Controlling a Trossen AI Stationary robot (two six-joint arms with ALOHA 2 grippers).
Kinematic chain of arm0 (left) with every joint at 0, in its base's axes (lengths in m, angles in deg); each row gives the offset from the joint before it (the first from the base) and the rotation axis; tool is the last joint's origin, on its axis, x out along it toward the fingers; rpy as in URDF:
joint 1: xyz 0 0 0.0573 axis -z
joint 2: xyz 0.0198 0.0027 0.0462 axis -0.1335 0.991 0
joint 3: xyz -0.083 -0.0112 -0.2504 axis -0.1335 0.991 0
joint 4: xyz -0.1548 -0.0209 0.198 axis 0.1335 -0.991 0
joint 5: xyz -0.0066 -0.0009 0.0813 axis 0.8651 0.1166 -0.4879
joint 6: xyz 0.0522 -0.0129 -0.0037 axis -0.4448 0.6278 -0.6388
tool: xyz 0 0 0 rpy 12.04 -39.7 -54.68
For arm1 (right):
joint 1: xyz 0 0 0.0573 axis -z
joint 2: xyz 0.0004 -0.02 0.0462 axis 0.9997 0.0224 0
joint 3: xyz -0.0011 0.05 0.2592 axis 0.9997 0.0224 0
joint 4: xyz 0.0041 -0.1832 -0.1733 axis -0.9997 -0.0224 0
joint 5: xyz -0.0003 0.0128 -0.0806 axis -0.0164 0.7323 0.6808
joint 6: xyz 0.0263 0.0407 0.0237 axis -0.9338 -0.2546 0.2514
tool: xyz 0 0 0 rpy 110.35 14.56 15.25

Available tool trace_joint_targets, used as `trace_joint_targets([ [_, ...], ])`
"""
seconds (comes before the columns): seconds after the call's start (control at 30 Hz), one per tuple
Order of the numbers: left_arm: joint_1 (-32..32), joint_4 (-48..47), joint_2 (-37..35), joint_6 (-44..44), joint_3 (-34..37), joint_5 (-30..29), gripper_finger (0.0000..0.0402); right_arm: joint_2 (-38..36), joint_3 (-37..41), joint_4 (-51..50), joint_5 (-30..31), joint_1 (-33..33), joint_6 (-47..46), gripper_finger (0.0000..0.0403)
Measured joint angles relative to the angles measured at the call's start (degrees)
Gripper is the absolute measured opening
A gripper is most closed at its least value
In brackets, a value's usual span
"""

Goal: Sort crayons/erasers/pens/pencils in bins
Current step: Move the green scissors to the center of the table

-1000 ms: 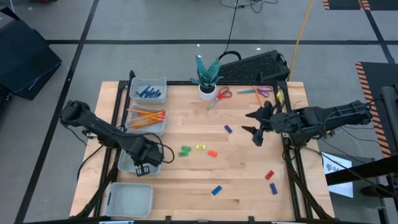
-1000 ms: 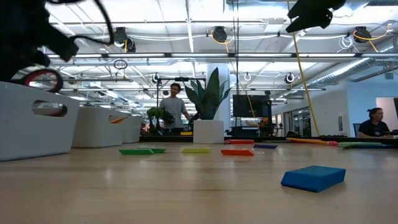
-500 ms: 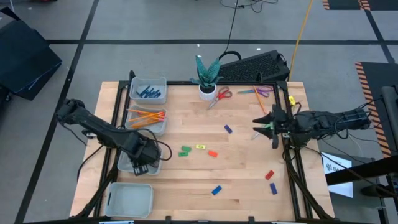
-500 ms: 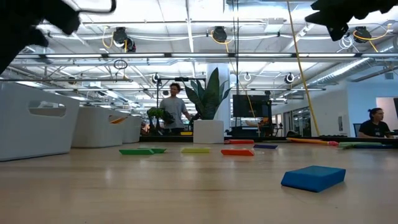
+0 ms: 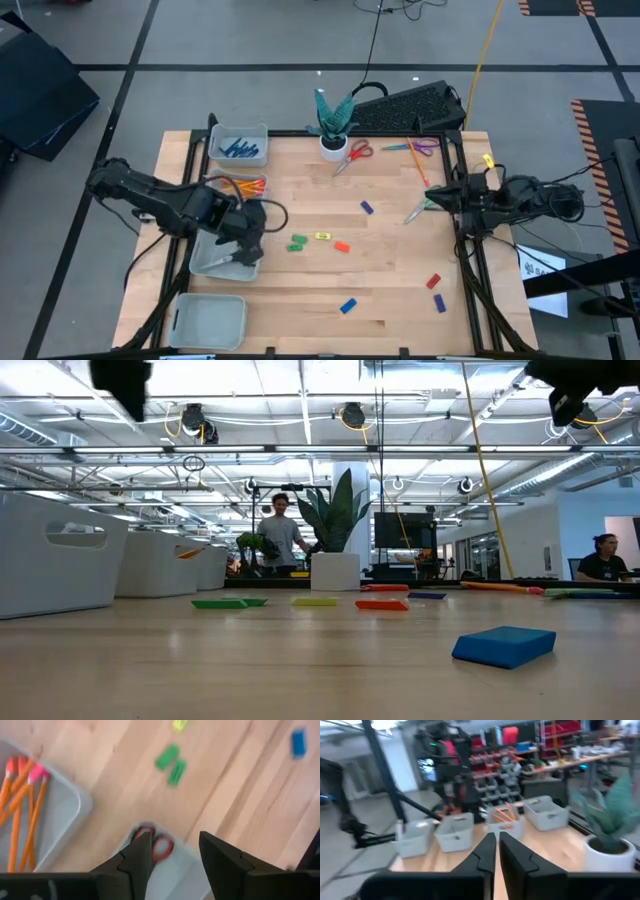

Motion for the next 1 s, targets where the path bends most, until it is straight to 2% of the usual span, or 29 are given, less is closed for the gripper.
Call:
trace_joint_targets([
  [0.1, -1.8, 5.2, 0.0, -1.2, 0.0, -1.5, 0.0170, -3.2, 0.0, 0.5, -2.2, 0.0, 1.1, 0.0011],
  [0.33, -6.1, 19.3, -0.1, -10.0, -0.1, -2.7, 0.0170, -3.3, 1.8, 4.7, -5.8, 0.0, 4.6, 0.0002],
  [0.47, -7.5, 16.7, -0.2, -19.8, -0.1, 1.0, 0.0164, -3.3, 6.8, 12.6, -7.5, 0.0, 3.7, 0.0001],
  [0.57, -8.3, 13.0, -1.1, -18.7, 0.2, -0.1, 0.0129, -3.1, 12.4, 19.6, -8.0, 0.0, 0.8, 0.0001],
  [0.67, -8.2, 17.1, -6.6, -23.4, 2.9, -2.7, 0.0074, -2.6, 18.2, 28.2, -9.1, 0.0, -2.9, 0.0001],
  [0.8, -7.7, 24.0, -18.0, -27.2, 10.6, -5.8, 0.0010, -2.7, 24.0, 34.7, -7.1, 0.0, -3.0, 0.0001],
  [0.9, -7.6, 26.0, -28.4, -30.0, 17.0, -7.3, 0.0015, -2.6, 26.0, 35.5, -1.6, 0.0, -3.2, 0.0001],
  [1.0, -7.6, 22.3, -37.9, -28.7, 21.6, -10.4, 0.0025, -2.6, 27.1, 31.6, 3.3, 0.0, -4.5, 0.0001],
])
